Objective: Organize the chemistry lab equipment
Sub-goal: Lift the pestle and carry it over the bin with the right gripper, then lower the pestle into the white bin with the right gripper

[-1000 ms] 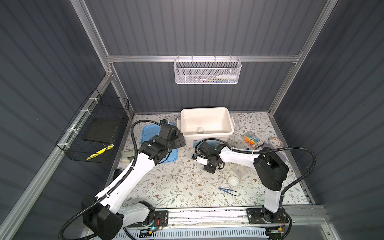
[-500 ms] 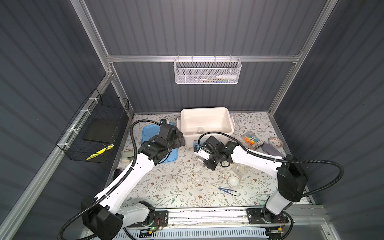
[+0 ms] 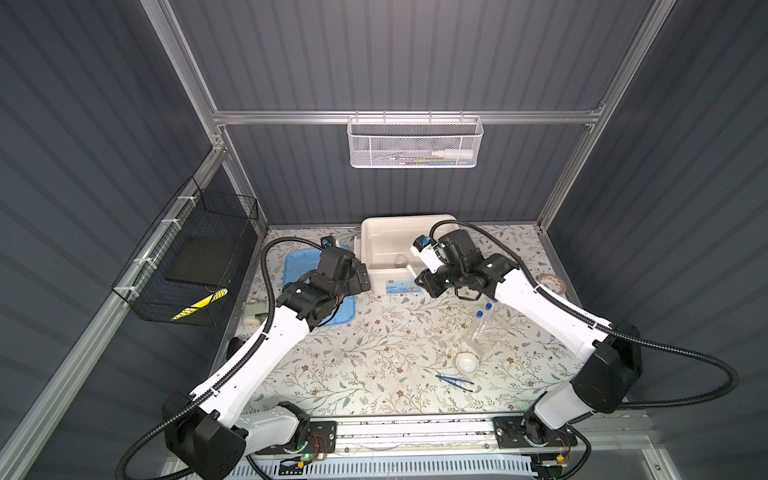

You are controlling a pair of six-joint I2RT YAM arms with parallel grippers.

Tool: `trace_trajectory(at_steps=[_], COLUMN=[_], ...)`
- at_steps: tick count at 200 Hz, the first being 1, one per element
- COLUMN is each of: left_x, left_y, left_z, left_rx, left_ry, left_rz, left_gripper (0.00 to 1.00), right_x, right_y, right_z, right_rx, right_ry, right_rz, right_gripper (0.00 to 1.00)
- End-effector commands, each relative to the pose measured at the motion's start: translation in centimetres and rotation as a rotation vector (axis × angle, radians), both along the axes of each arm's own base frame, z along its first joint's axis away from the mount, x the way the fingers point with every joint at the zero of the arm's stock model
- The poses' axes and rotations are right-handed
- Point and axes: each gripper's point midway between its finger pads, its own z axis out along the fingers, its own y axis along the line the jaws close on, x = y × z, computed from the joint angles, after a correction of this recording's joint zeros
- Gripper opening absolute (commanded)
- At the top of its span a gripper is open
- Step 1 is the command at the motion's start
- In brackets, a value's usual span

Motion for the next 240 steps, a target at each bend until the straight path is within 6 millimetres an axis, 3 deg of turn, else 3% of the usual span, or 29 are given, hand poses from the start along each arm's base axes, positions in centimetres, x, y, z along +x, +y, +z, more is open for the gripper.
trace_trajectory(at_steps=[1,43,125,165,240], left_x=[0.6,0.8,1.0,1.0,1.2], left_y=[-0.2,-0.9,-1.5,-1.5,-1.7], left_z=[0.3,0.0,-0.4,-0.8,-1.5], left_rx=[0.015,0.016,0.018,0.020,0.027], left_ry=[-0.003,0.011,0.032,0.046,0.069], left_rz=[-0.020,-0.050,-0.075,-0.074,-0.071], left_gripper=[1.00,1.00,1.00,1.00,1.00], right_x=[2.1,6.4,12.1,13.3,13.6], right_y=[-1.7,-4.4,-5.0,-5.0,-4.7], right_z=[1.5,0.7,-3.9,-6.7,-11.5], right_rx=[0.063,0.040,-0.005,-0.037,-0.088], right_ry=[0.058,0.146,0.256,0.314,0.438], right_rz=[-0.118,-0.276,-0.425,-0.435,-0.430], right_gripper=[0.15,0.15,0.14,0.15,0.16])
